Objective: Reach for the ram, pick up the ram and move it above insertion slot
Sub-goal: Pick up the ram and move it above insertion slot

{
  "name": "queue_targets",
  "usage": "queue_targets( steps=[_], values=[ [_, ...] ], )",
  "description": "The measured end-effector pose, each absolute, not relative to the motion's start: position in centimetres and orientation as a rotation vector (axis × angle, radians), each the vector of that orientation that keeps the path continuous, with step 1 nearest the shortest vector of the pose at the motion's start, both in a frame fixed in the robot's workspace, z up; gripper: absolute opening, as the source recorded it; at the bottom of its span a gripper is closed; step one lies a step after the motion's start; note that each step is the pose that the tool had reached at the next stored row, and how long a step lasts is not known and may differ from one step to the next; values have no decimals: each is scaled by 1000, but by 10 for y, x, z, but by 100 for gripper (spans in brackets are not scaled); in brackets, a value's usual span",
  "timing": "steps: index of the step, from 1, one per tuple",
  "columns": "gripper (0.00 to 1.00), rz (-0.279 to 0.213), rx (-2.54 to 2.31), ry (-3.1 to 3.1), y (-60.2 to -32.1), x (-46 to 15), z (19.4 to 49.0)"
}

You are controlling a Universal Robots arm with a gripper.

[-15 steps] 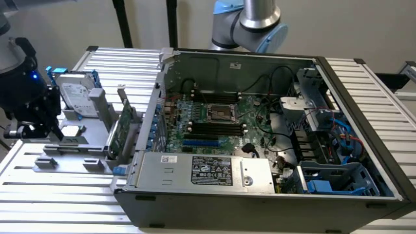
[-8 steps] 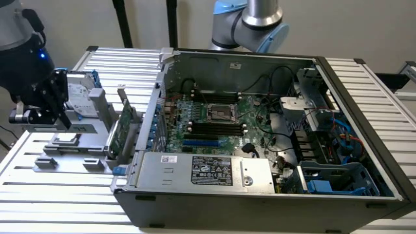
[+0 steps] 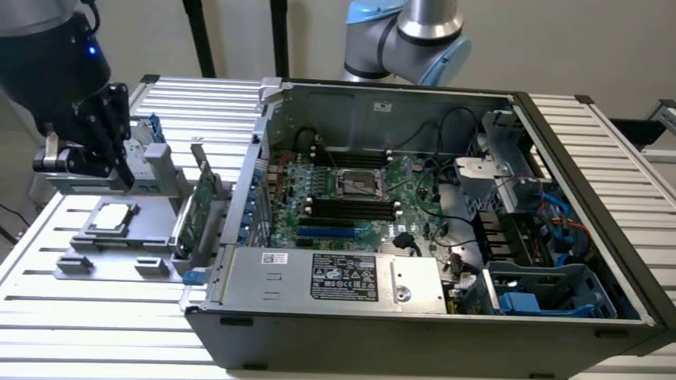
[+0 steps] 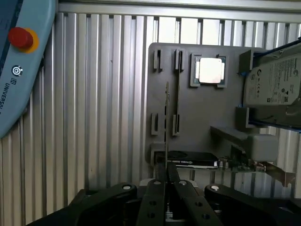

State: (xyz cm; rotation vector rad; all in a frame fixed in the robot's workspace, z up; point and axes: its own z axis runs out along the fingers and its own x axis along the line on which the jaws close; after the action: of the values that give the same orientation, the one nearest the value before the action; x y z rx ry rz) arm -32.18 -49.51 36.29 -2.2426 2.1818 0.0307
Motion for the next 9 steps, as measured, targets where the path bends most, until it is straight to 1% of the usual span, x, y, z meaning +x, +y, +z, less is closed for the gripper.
queue_targets(
  steps=[5,9],
  values=[
    [13,36,-2242,2181,-495,-299,386],
    [13,39,-2241,2180,-495,-281,397]
  ],
)
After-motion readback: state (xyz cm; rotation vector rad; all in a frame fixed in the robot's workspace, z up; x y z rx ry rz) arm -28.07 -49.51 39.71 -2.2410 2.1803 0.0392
